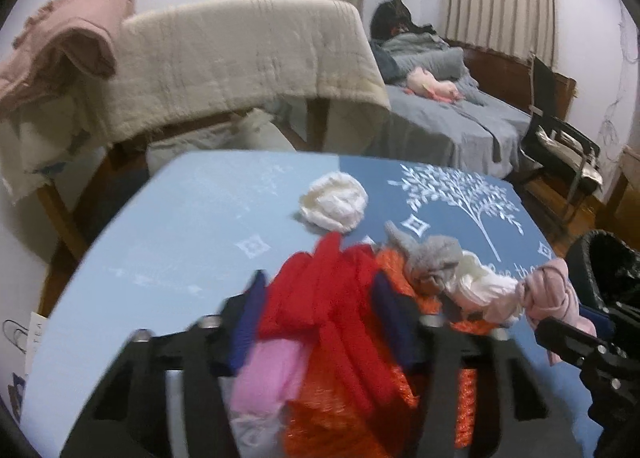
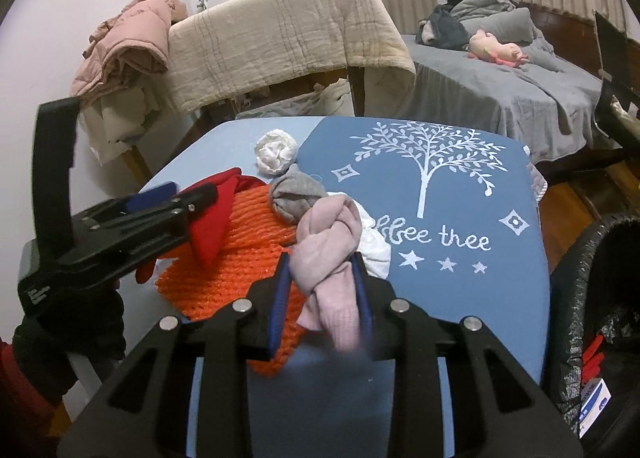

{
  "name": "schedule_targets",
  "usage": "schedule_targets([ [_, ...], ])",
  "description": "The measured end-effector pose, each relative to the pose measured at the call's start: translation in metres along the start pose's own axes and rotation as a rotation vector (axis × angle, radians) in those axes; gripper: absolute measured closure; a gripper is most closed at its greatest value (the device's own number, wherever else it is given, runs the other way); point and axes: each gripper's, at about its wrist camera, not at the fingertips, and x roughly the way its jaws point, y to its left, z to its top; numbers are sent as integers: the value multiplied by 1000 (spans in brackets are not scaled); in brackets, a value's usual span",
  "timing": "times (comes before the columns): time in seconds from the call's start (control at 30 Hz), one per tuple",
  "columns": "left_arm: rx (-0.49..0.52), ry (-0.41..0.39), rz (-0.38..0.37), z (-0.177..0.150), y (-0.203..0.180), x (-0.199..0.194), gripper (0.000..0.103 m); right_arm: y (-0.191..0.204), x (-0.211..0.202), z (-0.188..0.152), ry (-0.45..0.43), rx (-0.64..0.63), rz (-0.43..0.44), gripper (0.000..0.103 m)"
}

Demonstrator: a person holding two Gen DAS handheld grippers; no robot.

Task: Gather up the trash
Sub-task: 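Grasp the red glove with the left tool while the right tool holds the pink sock, then carry the pink sock and red glove over the black bin and open both tools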

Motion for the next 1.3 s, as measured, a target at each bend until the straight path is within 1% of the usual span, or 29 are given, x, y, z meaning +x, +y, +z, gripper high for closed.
schedule_targets([
  [0.07, -5, 1, -13, -2, 0, 1, 81, 1, 1, 1, 1, -1, 3, 74],
  [0.13, -11, -14, -27, -1, 1, -2, 88, 2, 0, 2, -3, -8, 3, 74],
  [0.17, -14, -26, -32, -1, 2, -6, 89, 3, -1, 3, -6, -12, 4, 74],
  [0.37, -35, -100, -28, 9, 3, -33, 91, 5, -9, 9, -31, -16, 11, 74],
  [0.53, -53, -169, -30, 21, 2, -65, 91, 8, -22, 14, -58, -16, 15, 74],
  [0.77, -52, -226, -43, 28, -9, -102, 91, 7, -47, 21, -109, -20, 13, 74],
  [0.93, -41, -240, -57, 31, -21, -121, 91, 4, -66, 24, -135, -20, 7, 74],
  [1.1, -29, -235, -70, 29, -37, -131, 91, -2, -84, 23, -144, -15, -15, 74],
  [1.3, -9, -220, -102, 24, -58, -137, 91, -15, -103, 17, -158, 4, -39, 74],
])
